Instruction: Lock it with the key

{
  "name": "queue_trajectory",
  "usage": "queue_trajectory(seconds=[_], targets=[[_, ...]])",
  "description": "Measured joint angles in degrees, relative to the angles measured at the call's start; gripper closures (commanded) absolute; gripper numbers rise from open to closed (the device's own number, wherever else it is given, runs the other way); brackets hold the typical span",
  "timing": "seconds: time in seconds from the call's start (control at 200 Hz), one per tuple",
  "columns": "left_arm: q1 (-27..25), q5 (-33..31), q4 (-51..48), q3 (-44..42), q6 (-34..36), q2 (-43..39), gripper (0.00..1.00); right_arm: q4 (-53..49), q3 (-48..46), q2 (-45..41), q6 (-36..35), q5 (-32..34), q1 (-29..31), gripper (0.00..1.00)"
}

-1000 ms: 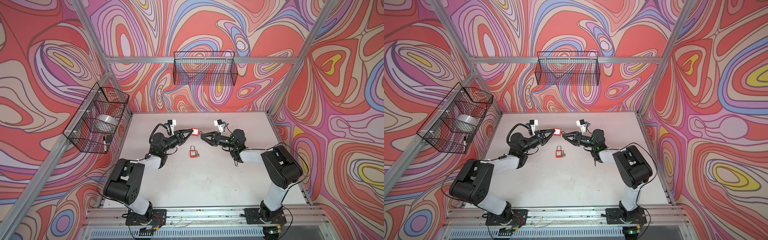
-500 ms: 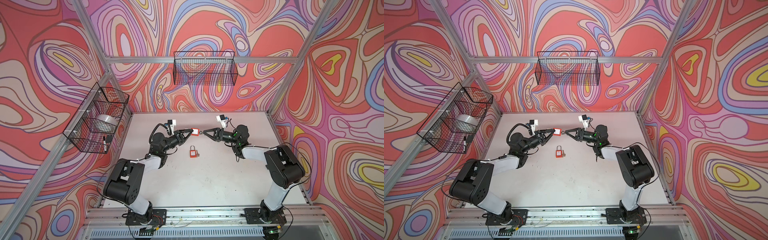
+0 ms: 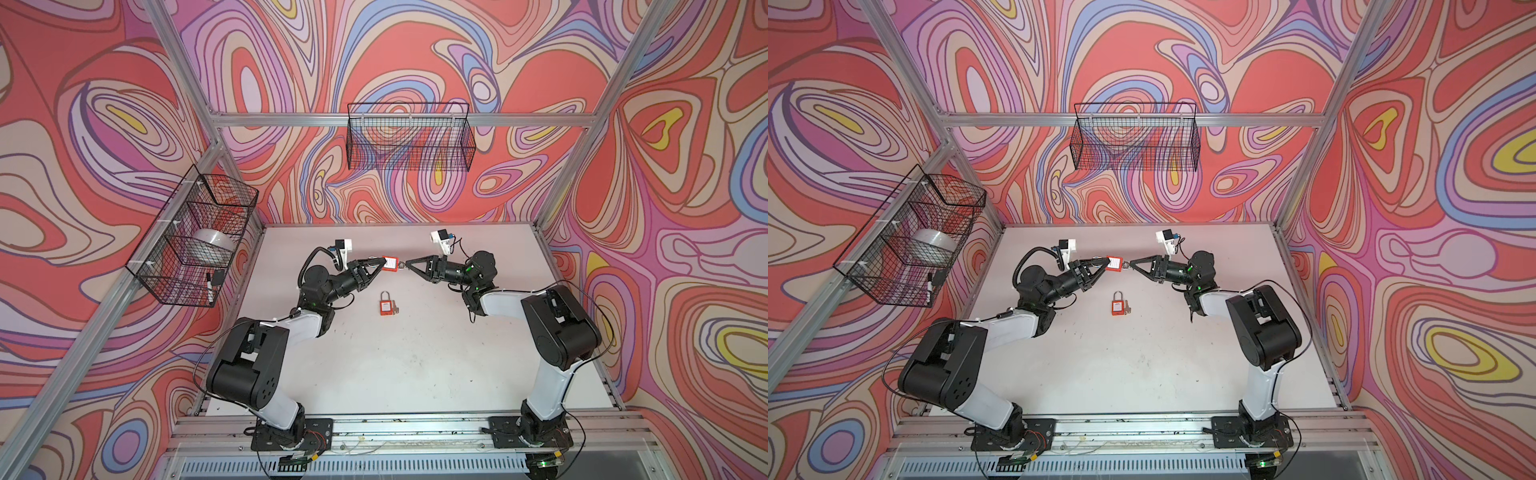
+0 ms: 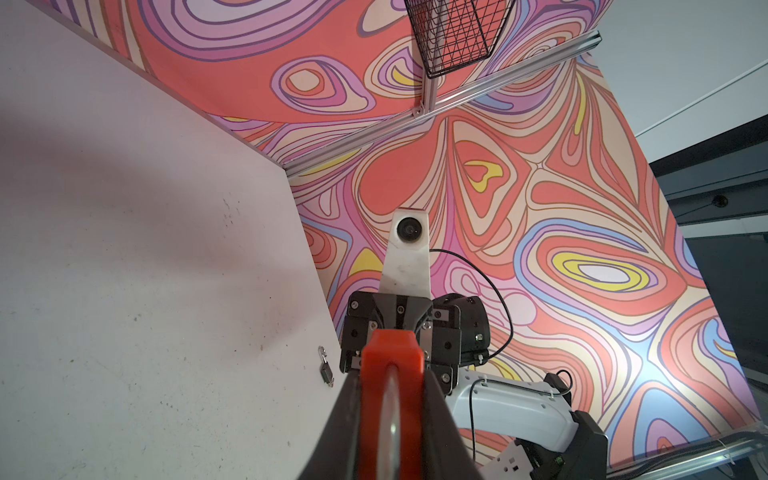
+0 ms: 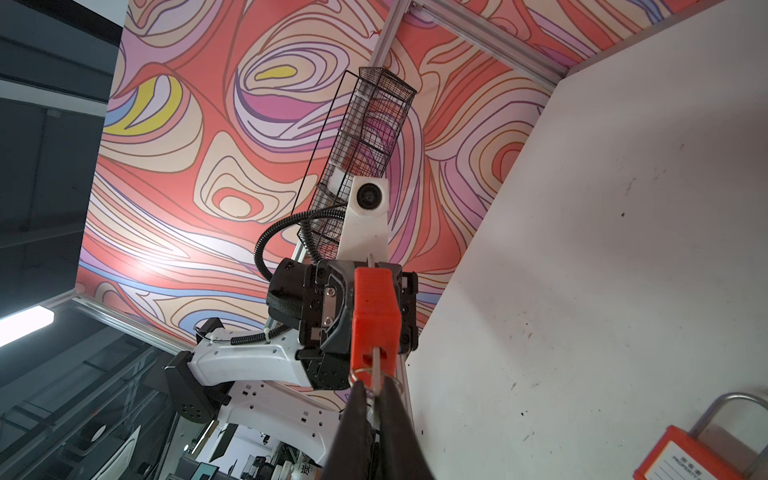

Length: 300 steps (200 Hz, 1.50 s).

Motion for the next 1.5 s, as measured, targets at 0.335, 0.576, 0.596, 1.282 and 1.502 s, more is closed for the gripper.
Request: queue_trajectory(seconds=[0.335, 0.576, 0.596, 1.282, 1.502], targets=[[0.22, -0.02, -0.02, 0.00, 0.02, -0.09, 1.00, 1.86, 0.61, 1.22, 1.51, -0.04, 0.20, 1.00], [0.48, 0.07, -0.28, 0.00, 0.02, -0.11, 1.00, 1.77, -0.81, 0.70, 0.31, 1.20, 0.22, 1.00], [0.48, 0.15, -0.33, 0.00, 0.02, -0.11, 1.00, 1.75, -1.14, 0.52, 0.13, 1.44, 0.22, 1.00], [2.40, 0.68, -0.02, 0.00, -1.05, -0.11, 1.00, 1.14, -3.76, -1.99, 0.13, 2.21, -1.79, 0.56], [2.40, 0.66, 0.26, 0.00, -1.11, -0.11, 1.00, -0.57, 0.61, -1.27, -0.79, 2.19, -0.61, 0.46]])
